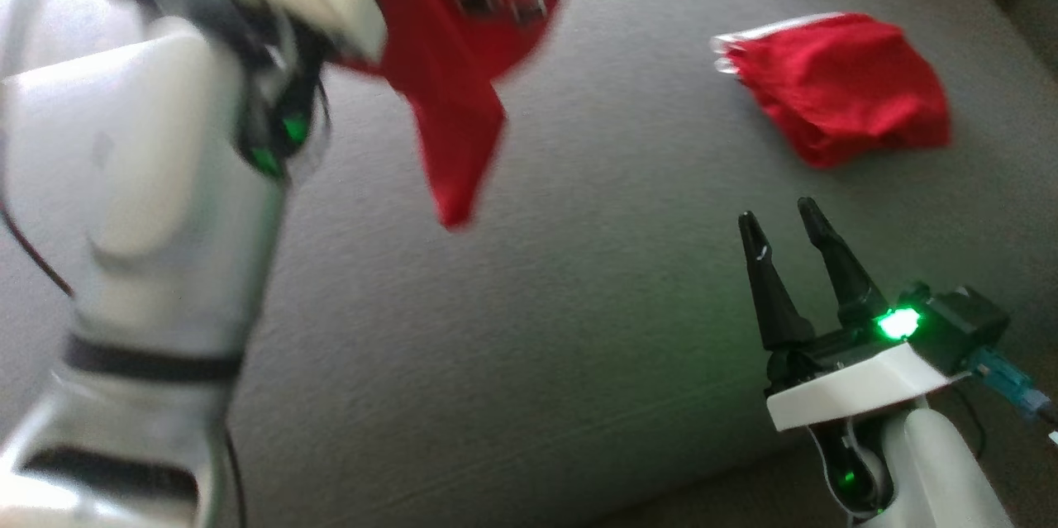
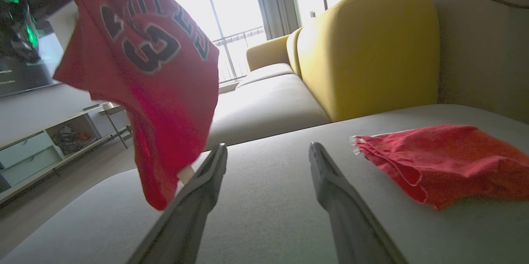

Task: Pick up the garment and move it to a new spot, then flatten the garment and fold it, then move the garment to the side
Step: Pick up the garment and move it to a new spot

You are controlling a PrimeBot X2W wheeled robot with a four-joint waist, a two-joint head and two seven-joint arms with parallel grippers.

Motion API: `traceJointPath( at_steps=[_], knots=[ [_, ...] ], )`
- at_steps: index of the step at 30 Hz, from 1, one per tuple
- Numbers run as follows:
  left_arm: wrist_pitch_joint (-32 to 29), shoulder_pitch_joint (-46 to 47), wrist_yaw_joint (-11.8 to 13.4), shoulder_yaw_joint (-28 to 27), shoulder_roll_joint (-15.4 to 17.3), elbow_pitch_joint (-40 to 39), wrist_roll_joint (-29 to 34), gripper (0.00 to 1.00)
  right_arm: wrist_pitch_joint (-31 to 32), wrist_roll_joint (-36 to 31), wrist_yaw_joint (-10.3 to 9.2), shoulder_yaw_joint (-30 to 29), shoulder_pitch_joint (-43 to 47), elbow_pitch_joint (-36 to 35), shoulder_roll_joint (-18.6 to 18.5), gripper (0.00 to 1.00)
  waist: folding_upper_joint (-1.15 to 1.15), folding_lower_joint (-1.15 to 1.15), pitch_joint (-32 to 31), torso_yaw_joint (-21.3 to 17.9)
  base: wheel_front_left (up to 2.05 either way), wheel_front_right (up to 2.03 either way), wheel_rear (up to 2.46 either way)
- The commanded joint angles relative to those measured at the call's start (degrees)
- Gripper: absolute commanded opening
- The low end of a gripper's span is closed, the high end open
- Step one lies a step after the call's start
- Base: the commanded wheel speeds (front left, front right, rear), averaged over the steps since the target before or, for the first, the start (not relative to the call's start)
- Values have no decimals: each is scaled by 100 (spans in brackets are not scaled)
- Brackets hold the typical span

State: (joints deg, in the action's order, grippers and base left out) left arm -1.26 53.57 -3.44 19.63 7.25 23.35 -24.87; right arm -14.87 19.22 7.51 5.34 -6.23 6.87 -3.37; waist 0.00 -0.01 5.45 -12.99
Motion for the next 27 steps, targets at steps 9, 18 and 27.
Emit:
traceJointPath(
  at_steps=[9, 18, 27],
  knots=[
    [652, -1754, 376, 439, -151, 460, 230, 0, -13, 158, -2, 180, -184, -269, 49, 100, 0, 1, 472, -785, 0, 0, 0],
    [1507, -2329, 435, 898, -414, 925, 98, 100, -13, -57, -2, 158, -187, -198, 49, 100, 0, 1, 443, -289, 0, 0, 0],
    [1623, -3374, 794, 732, -425, -488, 95, 100, -13, -166, -2, 224, 106, -104, 49, 100, 0, 1, -284, 610, 0, 0, 0]
  ],
)
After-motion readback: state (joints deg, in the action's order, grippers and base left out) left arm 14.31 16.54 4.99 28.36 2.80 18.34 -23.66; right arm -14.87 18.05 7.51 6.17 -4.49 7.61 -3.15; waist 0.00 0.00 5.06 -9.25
